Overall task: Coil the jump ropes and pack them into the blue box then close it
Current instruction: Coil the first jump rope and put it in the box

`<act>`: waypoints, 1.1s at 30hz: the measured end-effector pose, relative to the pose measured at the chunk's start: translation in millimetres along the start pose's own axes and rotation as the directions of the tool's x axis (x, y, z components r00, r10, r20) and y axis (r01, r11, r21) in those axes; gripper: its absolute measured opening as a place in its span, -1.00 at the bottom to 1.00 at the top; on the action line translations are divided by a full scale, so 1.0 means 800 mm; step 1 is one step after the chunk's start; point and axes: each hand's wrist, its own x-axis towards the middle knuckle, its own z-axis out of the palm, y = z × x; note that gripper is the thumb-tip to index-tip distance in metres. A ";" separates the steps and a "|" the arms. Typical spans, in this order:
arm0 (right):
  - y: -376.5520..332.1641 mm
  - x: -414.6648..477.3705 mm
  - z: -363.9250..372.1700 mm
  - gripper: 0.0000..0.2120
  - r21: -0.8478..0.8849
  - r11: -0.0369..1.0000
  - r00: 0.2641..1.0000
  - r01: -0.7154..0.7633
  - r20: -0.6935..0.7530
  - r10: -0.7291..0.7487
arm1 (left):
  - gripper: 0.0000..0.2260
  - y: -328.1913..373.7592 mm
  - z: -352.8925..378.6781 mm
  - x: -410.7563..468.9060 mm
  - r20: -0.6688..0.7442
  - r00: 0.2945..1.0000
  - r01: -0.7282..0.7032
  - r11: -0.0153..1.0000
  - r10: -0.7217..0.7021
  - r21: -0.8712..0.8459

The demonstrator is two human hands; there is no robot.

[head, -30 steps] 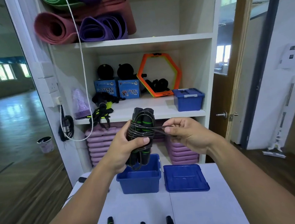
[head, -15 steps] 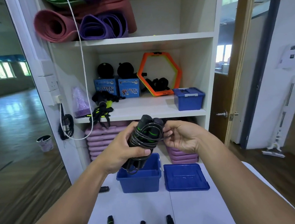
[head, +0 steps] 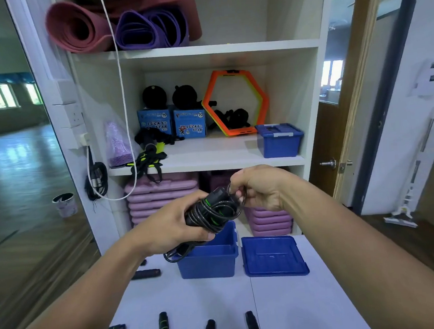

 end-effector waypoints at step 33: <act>0.049 0.016 0.013 -0.83 0.264 0.924 0.951 0.277 0.065 -0.303 | -0.59 -0.035 0.012 0.014 -0.279 0.959 0.017 0.995 -0.045 -0.103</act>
